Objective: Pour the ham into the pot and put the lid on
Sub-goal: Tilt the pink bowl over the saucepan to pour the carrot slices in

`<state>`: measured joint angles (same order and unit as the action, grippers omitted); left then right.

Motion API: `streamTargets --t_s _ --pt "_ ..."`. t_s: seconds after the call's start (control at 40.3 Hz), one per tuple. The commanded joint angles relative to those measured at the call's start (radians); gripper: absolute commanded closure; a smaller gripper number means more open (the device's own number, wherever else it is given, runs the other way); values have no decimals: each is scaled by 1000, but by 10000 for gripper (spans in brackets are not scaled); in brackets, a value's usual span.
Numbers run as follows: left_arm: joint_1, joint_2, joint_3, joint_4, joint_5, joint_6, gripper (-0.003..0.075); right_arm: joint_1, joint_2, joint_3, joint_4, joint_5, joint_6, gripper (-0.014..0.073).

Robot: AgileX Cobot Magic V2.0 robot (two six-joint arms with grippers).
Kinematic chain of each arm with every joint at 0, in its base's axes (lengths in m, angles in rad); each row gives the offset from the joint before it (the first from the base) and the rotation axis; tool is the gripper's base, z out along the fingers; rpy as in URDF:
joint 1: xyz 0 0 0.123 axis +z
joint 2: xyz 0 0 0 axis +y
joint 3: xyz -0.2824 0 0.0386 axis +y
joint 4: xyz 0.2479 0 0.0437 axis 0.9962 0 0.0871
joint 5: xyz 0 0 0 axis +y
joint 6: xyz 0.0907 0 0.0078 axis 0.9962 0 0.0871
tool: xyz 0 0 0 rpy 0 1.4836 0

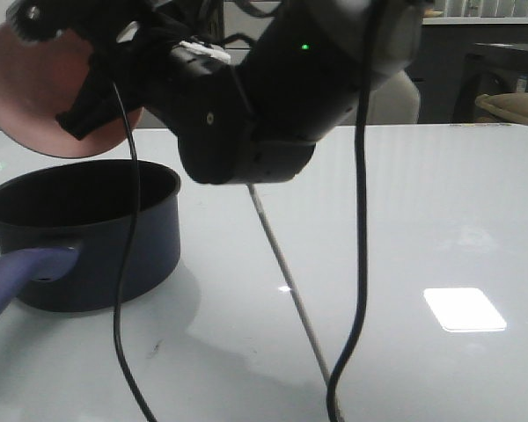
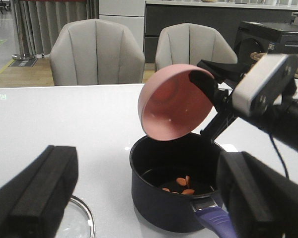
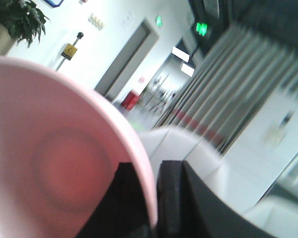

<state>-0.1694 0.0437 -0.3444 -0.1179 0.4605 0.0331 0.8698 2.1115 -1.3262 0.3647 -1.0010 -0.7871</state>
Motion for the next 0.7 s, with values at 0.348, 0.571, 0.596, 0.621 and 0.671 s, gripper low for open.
streamTargets --t_s 0.348,0.571,0.596,0.621,0.671 --pt "-8 12 -24 -12 -70 -2 114 -31 -310 -125 214 824 263 456" --pt "-8 12 -24 -12 -70 -2 114 -125 -373 -125 210 1196 261 456" --pt "-8 12 -24 -12 -70 -2 113 -145 -382 -125 210 1229 261 456" --pt "-8 12 -24 -12 -70 -2 114 -167 -387 -125 210 1273 261 456" --pt "-8 12 -24 -12 -70 -2 114 -208 -404 -125 206 1342 261 456"
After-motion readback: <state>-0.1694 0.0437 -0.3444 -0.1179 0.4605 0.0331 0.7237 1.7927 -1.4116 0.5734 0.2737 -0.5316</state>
